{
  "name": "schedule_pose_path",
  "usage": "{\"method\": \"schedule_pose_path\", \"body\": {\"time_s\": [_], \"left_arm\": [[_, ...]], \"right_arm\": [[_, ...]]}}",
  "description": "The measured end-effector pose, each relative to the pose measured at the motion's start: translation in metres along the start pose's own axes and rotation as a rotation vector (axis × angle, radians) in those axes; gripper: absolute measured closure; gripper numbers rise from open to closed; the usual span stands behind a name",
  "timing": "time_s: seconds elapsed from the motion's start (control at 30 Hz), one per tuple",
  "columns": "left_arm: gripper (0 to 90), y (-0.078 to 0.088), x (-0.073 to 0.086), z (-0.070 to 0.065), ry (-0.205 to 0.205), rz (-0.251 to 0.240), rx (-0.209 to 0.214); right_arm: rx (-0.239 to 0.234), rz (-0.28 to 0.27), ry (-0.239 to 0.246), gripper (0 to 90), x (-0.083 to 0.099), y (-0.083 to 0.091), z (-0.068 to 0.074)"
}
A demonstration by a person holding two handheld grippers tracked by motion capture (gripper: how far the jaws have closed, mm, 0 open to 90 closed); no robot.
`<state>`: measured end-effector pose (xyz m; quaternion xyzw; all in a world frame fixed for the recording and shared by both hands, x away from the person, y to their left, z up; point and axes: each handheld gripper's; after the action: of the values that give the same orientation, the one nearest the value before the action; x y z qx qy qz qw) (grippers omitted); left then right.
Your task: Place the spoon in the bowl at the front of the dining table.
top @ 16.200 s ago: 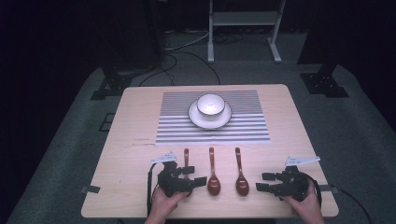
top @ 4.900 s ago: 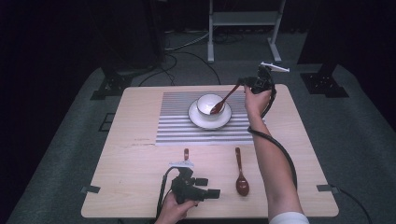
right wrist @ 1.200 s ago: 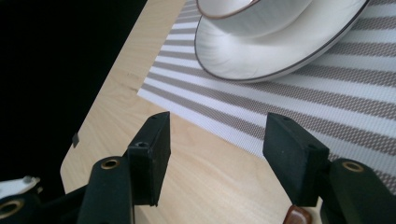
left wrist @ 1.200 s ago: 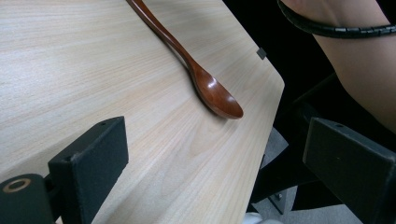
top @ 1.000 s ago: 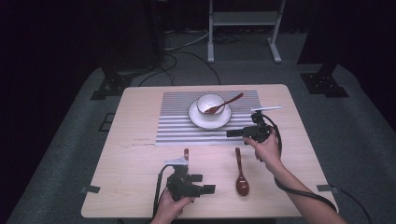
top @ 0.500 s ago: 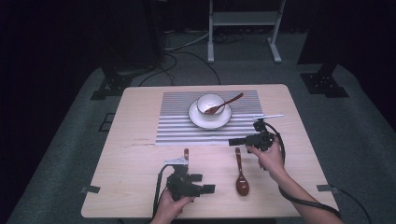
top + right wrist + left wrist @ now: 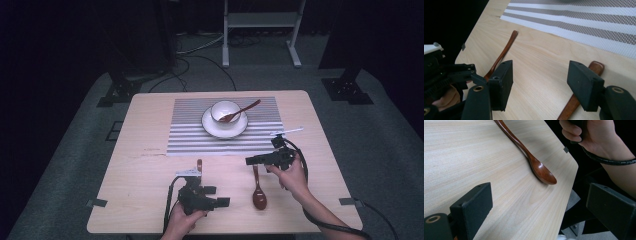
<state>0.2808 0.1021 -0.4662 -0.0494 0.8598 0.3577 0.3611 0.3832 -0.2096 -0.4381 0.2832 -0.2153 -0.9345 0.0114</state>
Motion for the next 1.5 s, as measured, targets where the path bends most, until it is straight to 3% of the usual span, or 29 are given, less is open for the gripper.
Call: {"method": "schedule_pose_path", "body": {"time_s": [0.47, 0.7, 1.5], "left_arm": [[5.5, -0.001, 0.0, 0.0, 0.004, -0.002, -0.002], [5.5, -0.001, 0.0, -0.001, 0.004, -0.002, -0.002], [5.5, -0.001, 0.001, -0.002, -0.004, 0.001, -0.002]], "right_arm": [[-0.004, -0.008, 0.004, 35.7, 0.022, 0.015, 0.001], [-0.003, -0.002, 0.028, 35.4, 0.033, 0.016, 0.005], [-0.054, -0.047, 0.02, 34.8, 0.068, 0.024, 0.009]]}}
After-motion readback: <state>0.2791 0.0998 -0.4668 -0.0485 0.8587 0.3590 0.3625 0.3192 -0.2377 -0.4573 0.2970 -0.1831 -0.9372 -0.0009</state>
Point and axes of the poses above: each handheld gripper's, and its own axes: y roughly backward along the jaws, x roughly out of its underside, z roughly to its left, and after that the axes turned 15 degrees about -x, right-handed
